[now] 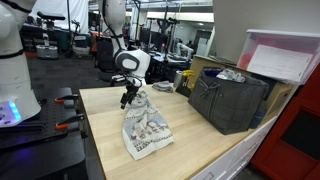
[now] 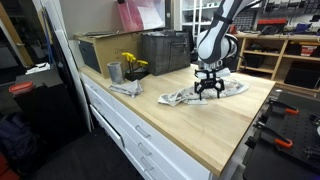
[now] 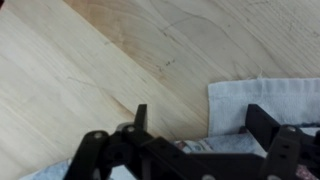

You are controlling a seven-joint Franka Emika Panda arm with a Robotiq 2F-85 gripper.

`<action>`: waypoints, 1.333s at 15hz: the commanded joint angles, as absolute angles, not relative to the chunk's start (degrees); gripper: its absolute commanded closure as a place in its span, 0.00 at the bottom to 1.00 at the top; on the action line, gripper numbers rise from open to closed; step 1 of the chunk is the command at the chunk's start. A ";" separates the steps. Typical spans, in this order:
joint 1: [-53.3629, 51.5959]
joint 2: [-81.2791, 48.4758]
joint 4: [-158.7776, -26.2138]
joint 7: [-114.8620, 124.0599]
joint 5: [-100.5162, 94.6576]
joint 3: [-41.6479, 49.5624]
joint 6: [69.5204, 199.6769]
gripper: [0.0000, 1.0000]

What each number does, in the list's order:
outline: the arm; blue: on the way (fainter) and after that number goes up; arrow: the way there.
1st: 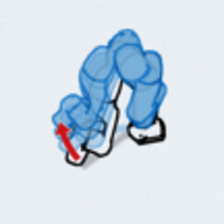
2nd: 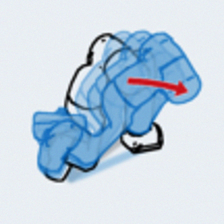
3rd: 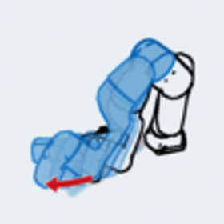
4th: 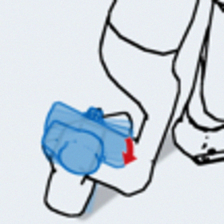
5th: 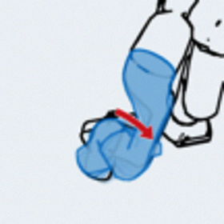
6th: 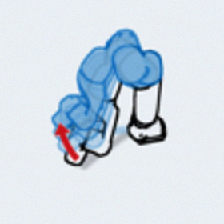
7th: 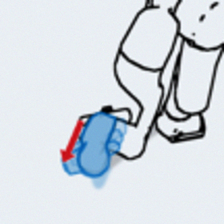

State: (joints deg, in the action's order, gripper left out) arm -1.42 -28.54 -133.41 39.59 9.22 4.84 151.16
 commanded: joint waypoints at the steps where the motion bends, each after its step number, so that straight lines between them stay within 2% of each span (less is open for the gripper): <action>1: 0.34 -28.85 -133.94 33.80 13.22 3.14 152.77 0.26; 3: 0.18 -29.00 -133.99 31.91 14.91 2.67 152.50 0.31; 12: -0.43 -28.80 -133.34 28.32 18.14 2.05 151.17 0.98; 16: -3.39 -25.21 -135.21 31.61 15.11 4.66 150.34 1.00; 20: -11.79 -18.42 -140.11 41.54 5.51 11.01 147.80 0.99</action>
